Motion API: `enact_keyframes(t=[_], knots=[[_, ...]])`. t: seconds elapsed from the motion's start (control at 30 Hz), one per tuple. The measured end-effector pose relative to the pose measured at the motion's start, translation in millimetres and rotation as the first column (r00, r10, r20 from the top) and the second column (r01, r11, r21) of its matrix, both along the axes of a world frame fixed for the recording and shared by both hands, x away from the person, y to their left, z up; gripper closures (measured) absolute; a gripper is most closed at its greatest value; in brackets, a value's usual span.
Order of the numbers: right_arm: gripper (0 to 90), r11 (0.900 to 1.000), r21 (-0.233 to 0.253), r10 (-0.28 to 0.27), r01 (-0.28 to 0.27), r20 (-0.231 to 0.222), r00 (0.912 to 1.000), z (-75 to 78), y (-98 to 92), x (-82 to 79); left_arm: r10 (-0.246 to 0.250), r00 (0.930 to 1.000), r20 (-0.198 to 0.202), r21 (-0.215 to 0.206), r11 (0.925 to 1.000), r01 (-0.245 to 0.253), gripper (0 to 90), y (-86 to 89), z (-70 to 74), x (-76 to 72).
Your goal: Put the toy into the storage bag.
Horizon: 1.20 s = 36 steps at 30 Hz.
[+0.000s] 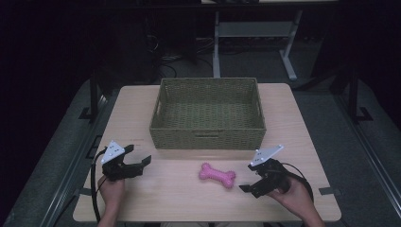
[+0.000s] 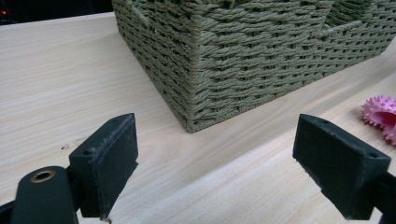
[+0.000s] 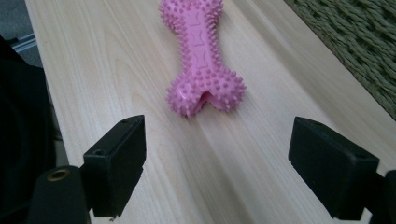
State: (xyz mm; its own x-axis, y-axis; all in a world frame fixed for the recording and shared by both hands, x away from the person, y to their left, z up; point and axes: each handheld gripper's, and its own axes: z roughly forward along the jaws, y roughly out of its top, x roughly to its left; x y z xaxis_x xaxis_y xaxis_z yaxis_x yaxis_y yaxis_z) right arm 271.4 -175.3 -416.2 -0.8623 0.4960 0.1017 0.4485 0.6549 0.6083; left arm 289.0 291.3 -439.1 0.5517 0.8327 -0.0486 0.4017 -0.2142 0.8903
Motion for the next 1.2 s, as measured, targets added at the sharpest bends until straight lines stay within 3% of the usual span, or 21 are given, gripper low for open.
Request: enact_keyframes(t=[0.33, 0.53, 1.2], knots=[[18.3, 0.998, -0.025, 0.058, -0.059, -0.033, 0.9978, 2.4, 21.1, 11.9, 0.010, 0.9999, 0.003, -0.006, 0.9999, -0.010, 13.6, 1.9, 0.6, -0.4], [18.3, 0.991, -0.049, 0.120, -0.122, -0.044, 0.9918, 3.1, 37.7, 22.1, 0.012, 0.9999, 0.006, -0.008, 0.9999, -0.012, 13.6, 2.0, 0.6, -0.2], [18.0, 0.976, -0.091, 0.187, -0.197, -0.108, 0.9763, 1.3, 73.7, 42.2, 0.014, 0.9999, 0.009, -0.019, 0.9997, -0.013, 13.6, 4.4, 0.9, -0.7]])
